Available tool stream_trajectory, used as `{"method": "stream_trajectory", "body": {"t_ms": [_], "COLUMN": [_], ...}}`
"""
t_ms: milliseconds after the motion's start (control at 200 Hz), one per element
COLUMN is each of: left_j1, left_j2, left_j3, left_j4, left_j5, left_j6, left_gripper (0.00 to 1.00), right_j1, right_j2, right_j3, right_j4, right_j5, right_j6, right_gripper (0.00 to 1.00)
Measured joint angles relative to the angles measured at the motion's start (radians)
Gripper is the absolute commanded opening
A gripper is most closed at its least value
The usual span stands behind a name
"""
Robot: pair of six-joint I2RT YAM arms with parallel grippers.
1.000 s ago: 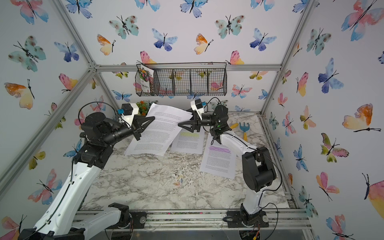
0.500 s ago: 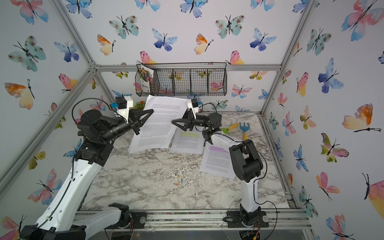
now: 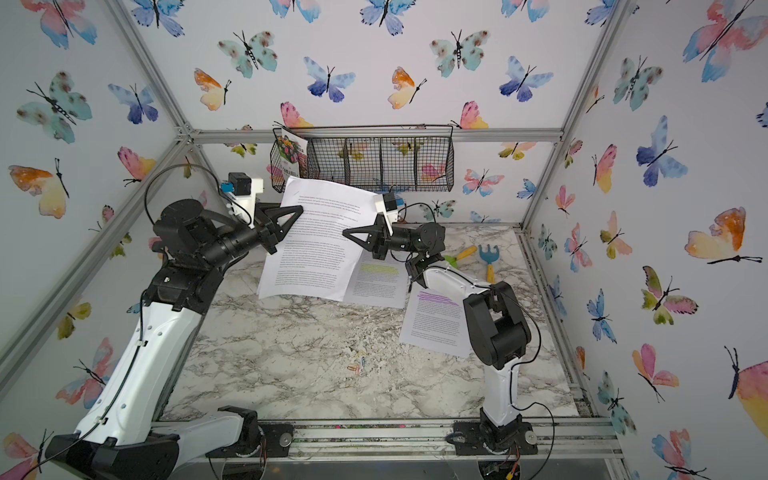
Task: Unclip the paperclips from the documents
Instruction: Pick up the document from the center of the board.
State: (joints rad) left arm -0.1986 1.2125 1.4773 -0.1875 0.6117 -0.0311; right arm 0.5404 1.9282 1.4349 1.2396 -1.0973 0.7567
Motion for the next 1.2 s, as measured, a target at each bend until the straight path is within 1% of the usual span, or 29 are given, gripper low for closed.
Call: {"method": "stream_trajectory", "body": {"t_ms": [100, 210, 280, 355, 420, 491, 626, 671, 811, 946, 1106, 1201], "left_j1": [0.021, 0.029, 0.029, 0.029, 0.029, 0.029, 0.029, 0.029, 0.029, 0.029, 0.029, 0.029], "left_j2": [0.054, 0.073, 0.071, 0.063, 0.056, 0.046, 0.011, -0.002, -0.029, -0.039, -0.042, -0.041], "left_j3": [0.064, 0.064, 0.048, 0.027, 0.010, -0.008, -0.043, -0.053, -0.076, -0.137, -0.230, -0.253], "left_j4": [-0.094, -0.153, -0.169, -0.172, -0.176, -0.177, -0.179, -0.179, -0.178, -0.169, -0.160, -0.159], "left_j5": [-0.012, -0.016, -0.016, -0.016, -0.016, -0.016, -0.026, -0.028, -0.027, -0.003, 0.011, 0.006], "left_j6": [-0.029, -0.046, -0.057, -0.065, -0.067, -0.066, -0.058, -0.056, -0.051, -0.063, -0.078, -0.092], "left_gripper": [0.39, 0.38, 0.34, 0.25, 0.24, 0.28, 0.48, 0.52, 0.57, 0.61, 0.61, 0.59], "right_j1": [0.000, 0.000, 0.000, 0.000, 0.000, 0.000, -0.005, -0.009, -0.011, -0.011, -0.011, -0.011], "right_j2": [-0.048, -0.079, -0.080, -0.080, -0.080, -0.081, -0.084, -0.085, -0.090, -0.105, -0.117, -0.130], "right_j3": [0.000, 0.007, 0.026, 0.056, 0.087, 0.114, 0.134, 0.139, 0.146, 0.146, 0.172, 0.180], "right_j4": [-0.111, -0.227, -0.310, -0.427, -0.530, -0.624, -0.781, -0.830, -0.948, -1.030, -1.152, -1.233], "right_j5": [-0.008, -0.026, -0.032, -0.035, -0.039, -0.040, -0.040, -0.040, -0.041, -0.040, -0.039, -0.036], "right_j6": [-0.055, -0.107, -0.135, -0.166, -0.202, -0.246, -0.307, -0.320, -0.346, -0.353, -0.360, -0.368], "right_gripper": [0.02, 0.02, 0.02, 0.02, 0.02, 0.02, 0.02, 0.02, 0.02, 0.02, 0.02, 0.02]}}
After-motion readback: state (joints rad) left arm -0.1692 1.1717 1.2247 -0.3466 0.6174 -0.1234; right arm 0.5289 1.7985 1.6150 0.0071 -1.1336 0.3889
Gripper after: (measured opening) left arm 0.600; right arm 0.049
